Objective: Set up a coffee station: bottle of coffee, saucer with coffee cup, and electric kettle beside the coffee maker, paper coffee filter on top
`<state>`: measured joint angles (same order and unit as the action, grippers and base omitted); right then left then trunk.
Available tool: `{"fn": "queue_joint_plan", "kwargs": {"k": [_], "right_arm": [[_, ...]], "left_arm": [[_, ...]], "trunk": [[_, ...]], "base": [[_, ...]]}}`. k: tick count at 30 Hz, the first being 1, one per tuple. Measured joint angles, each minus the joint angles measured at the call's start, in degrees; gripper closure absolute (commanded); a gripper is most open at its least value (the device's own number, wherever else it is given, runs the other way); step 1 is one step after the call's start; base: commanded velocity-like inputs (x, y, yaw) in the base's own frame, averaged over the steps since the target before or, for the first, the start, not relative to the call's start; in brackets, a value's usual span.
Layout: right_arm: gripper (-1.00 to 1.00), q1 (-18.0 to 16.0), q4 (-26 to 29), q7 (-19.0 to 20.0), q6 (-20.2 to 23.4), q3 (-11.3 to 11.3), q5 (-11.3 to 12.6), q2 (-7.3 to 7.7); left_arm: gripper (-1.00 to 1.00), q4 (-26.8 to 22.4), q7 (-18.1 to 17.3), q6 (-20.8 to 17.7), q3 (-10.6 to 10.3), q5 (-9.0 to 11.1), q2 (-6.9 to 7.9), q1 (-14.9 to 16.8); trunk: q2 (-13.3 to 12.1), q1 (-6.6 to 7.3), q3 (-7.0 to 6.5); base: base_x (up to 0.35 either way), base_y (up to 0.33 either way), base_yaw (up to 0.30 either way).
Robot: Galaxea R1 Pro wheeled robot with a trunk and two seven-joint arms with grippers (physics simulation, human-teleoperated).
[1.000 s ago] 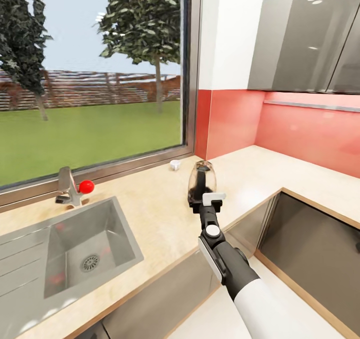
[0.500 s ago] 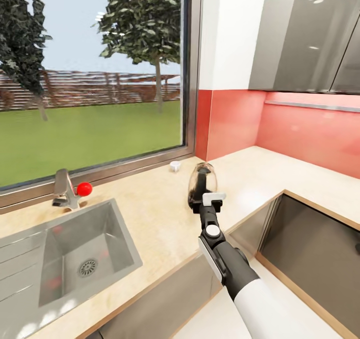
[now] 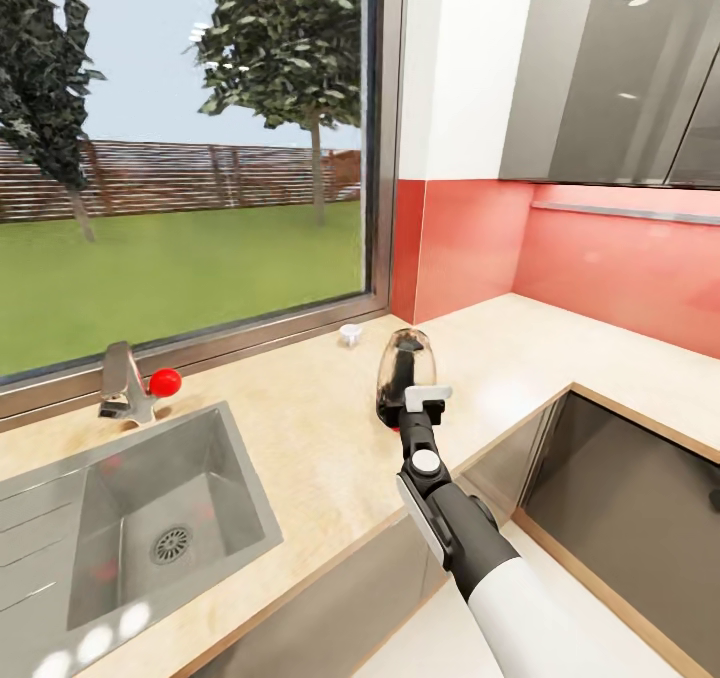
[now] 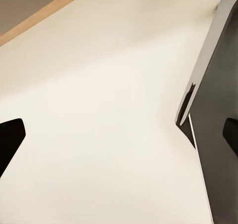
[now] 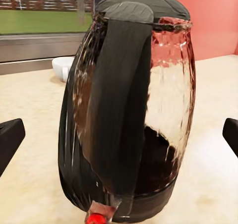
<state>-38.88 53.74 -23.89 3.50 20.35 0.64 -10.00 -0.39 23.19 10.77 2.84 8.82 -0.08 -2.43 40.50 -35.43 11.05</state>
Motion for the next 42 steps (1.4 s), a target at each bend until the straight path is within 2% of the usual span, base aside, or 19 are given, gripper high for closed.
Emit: {"fn": "queue_joint_plan", "kwargs": {"k": [31,42], "right_arm": [[-1.0,0.0,-1.21,-0.01,-1.09,-0.01,0.0,0.0],[-1.0,0.0,-1.21,-0.01,-1.11,-0.01,0.0,0.0]], "left_arm": [[-1.0,0.07,-0.03,-0.04,-0.01,0.0,-0.05,-0.01],[-1.0,0.07,-0.05,-0.05,-0.01,0.0,-0.14,-0.02]], "trunk": [[0.0,0.0,0.0],[0.01,0.02,0.0]], "base": [[0.029,0.0,0.0],[0.192,0.0,0.0]]}}
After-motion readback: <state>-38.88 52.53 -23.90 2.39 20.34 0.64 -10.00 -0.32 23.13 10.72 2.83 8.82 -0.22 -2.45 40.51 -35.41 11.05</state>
